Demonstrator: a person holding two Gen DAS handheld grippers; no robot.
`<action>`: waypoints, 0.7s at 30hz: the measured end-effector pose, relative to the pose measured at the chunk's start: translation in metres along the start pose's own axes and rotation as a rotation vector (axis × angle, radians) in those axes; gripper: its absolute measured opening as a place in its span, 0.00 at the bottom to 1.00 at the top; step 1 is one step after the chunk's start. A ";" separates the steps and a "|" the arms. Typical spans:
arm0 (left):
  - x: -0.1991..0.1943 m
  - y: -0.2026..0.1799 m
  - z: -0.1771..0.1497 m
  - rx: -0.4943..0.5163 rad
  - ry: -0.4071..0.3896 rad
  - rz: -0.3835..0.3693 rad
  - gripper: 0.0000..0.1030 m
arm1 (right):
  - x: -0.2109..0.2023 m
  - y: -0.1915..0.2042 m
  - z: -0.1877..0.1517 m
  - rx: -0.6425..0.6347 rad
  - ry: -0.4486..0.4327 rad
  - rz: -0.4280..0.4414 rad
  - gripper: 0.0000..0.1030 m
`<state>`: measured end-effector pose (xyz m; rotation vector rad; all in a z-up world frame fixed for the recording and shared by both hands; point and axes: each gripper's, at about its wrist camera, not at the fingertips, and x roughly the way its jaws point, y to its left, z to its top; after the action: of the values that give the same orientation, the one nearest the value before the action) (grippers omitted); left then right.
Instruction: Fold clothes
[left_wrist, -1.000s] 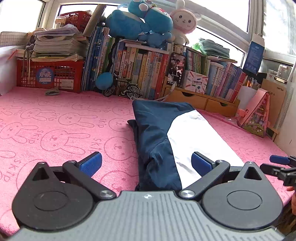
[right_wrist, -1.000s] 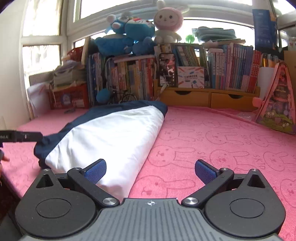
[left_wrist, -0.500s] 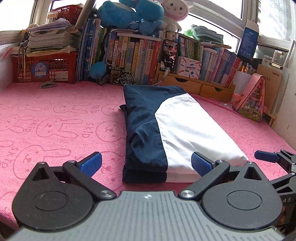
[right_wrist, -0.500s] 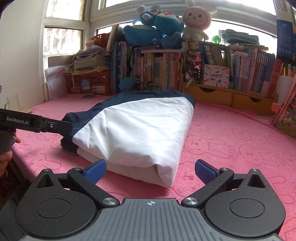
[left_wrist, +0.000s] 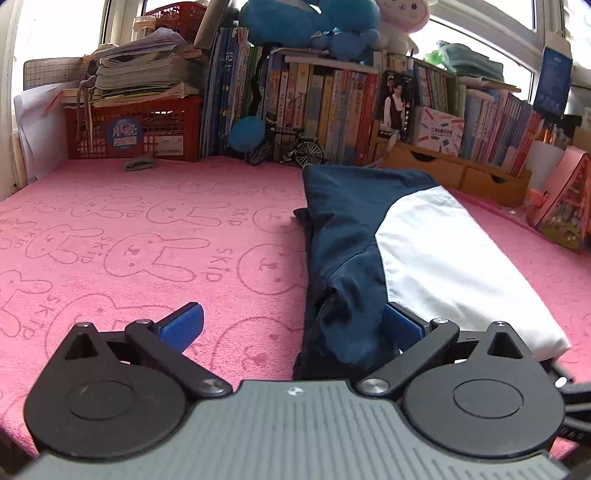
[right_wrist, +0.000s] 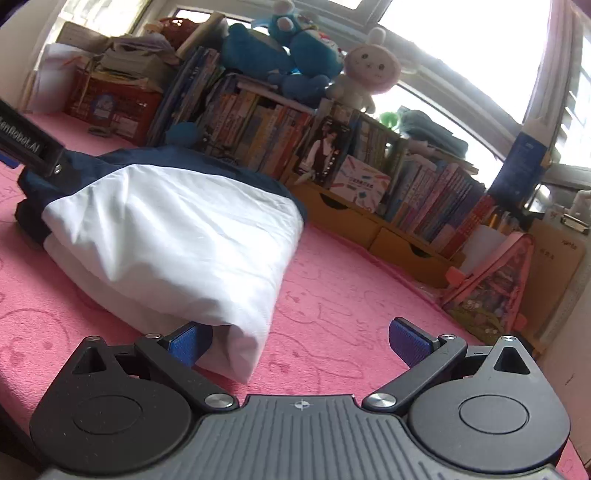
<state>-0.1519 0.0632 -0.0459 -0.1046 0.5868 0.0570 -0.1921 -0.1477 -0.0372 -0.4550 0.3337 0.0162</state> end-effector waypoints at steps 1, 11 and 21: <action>0.004 0.001 -0.004 0.006 0.015 -0.003 1.00 | 0.003 -0.010 -0.001 0.034 0.011 -0.019 1.00; 0.008 0.004 -0.020 0.064 0.000 -0.021 1.00 | 0.019 -0.046 -0.020 0.306 0.129 0.056 1.00; 0.001 0.010 -0.004 0.041 0.094 -0.073 1.00 | 0.020 -0.057 -0.012 0.283 0.146 0.172 1.00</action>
<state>-0.1542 0.0725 -0.0508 -0.0889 0.6775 -0.0315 -0.1722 -0.2051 -0.0294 -0.1465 0.5104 0.1026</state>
